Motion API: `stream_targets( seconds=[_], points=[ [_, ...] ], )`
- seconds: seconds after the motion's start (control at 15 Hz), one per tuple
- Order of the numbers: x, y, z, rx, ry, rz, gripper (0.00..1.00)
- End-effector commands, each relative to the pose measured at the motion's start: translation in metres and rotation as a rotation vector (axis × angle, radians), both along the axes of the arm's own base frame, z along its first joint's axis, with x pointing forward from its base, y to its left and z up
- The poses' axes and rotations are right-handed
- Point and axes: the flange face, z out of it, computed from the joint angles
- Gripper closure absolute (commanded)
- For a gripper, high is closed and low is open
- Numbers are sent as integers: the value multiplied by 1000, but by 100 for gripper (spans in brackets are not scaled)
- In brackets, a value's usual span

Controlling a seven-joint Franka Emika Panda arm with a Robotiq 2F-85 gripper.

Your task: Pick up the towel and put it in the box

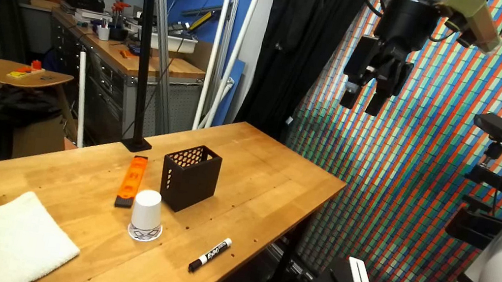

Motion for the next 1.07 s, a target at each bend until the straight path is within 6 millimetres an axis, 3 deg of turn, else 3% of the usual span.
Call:
stream_targets(
  seconds=[0.0,0.27,0.33,0.53,0.73,1.0],
  points=[
    [0,0,1,0,1,0,6],
    [0,0,1,0,1,0,6],
    [2,4,1,-2,4,3,2],
    [8,26,0,-12,8,30,0],
    [20,64,-2,-33,18,78,0],
    [42,142,-3,-44,25,174,0]
  ],
)
